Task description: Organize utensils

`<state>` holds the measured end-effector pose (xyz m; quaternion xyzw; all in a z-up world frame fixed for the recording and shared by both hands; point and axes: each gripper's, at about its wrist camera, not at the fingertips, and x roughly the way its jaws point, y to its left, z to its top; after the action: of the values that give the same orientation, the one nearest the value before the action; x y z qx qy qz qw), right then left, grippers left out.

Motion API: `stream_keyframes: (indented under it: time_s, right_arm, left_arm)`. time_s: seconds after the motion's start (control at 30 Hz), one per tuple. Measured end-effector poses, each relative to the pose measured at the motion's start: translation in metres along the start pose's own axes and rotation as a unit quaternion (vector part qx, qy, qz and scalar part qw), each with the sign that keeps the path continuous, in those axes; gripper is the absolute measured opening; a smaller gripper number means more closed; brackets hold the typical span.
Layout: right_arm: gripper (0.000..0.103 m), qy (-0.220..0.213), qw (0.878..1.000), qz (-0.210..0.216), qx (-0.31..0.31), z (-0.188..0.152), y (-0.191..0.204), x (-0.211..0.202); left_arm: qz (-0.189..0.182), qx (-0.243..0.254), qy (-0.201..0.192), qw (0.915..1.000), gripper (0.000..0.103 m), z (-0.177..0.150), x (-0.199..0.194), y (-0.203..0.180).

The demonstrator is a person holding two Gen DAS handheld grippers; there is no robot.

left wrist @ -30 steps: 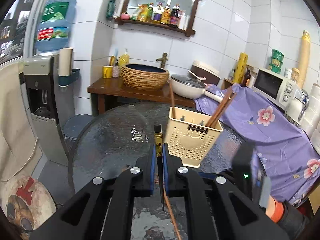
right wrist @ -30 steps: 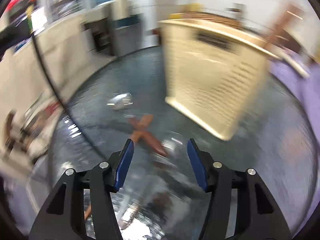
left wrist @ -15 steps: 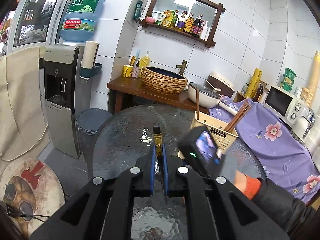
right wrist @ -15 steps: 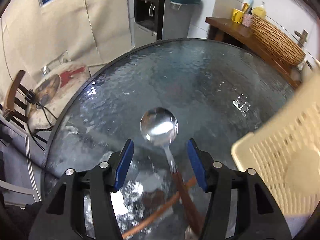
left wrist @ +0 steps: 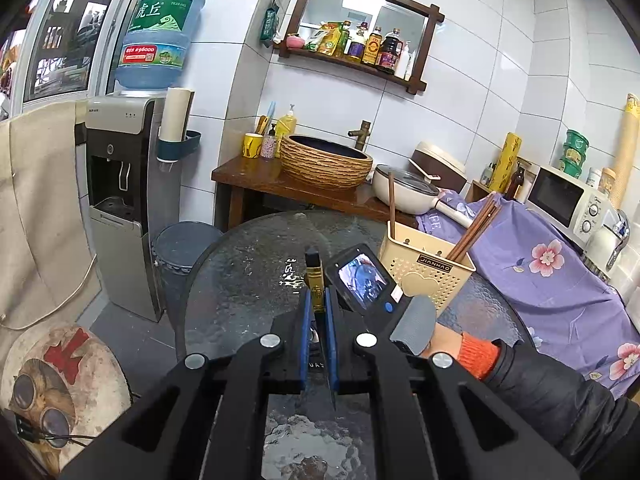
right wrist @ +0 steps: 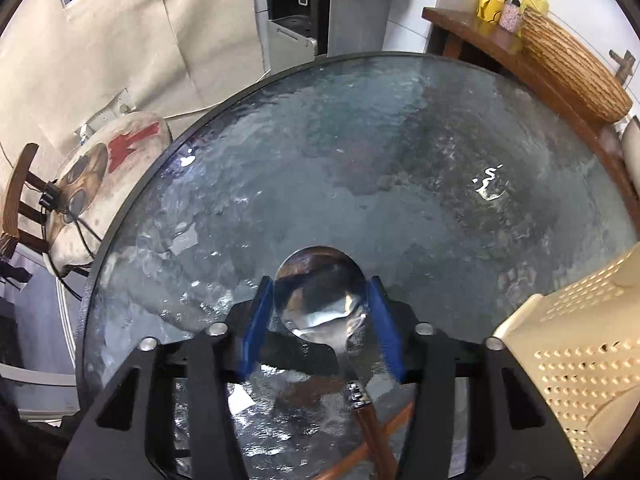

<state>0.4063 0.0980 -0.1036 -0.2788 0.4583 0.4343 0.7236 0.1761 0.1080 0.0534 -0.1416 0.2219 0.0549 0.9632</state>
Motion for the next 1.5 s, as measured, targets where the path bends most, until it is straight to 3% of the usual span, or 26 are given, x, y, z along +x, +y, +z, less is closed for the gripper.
stream_keyframes:
  time_s: [0.17, 0.37, 0.7, 0.87, 1.03, 1.17, 1.43, 1.5]
  right_arm:
    - [0.048, -0.013, 1.000, -0.014, 0.000, -0.006, 0.004, -0.009]
    - [0.048, -0.090, 0.995, -0.023, 0.044, -0.025, -0.001, -0.070]
    - [0.048, -0.180, 0.976, -0.044, 0.116, -0.075, -0.013, -0.176]
    - [0.048, -0.220, 0.964, -0.015, 0.149, -0.089, -0.017, -0.216]
    - [0.048, -0.254, 0.953, -0.023, 0.161, -0.087, -0.023, -0.251]
    - [0.048, -0.287, 0.939, -0.010, 0.187, -0.081, -0.038, -0.283]
    - [0.048, -0.373, 0.899, -0.041, 0.226, -0.064, -0.079, -0.352]
    - [0.048, -0.383, 0.891, -0.058, 0.235, -0.058, -0.090, -0.357]
  left_arm:
    - [0.000, 0.004, -0.002, 1.0000, 0.007, 0.001, 0.001, -0.002]
    - [-0.005, 0.018, 0.000, 0.9998, 0.007, 0.004, 0.005, -0.008]
    - [-0.021, 0.037, -0.006, 0.9991, 0.007, 0.018, 0.009, -0.021]
    - [-0.050, 0.037, -0.002, 0.9981, 0.007, 0.032, 0.014, -0.029]
    - [-0.071, 0.049, -0.013, 0.9962, 0.007, 0.059, 0.017, -0.043]
    - [-0.096, 0.053, -0.022, 0.9937, 0.007, 0.092, 0.024, -0.058]
    - [-0.130, 0.070, -0.065, 0.9869, 0.007, 0.151, 0.042, -0.101]
    - [-0.122, 0.078, -0.079, 0.9863, 0.007, 0.163, 0.052, -0.112]
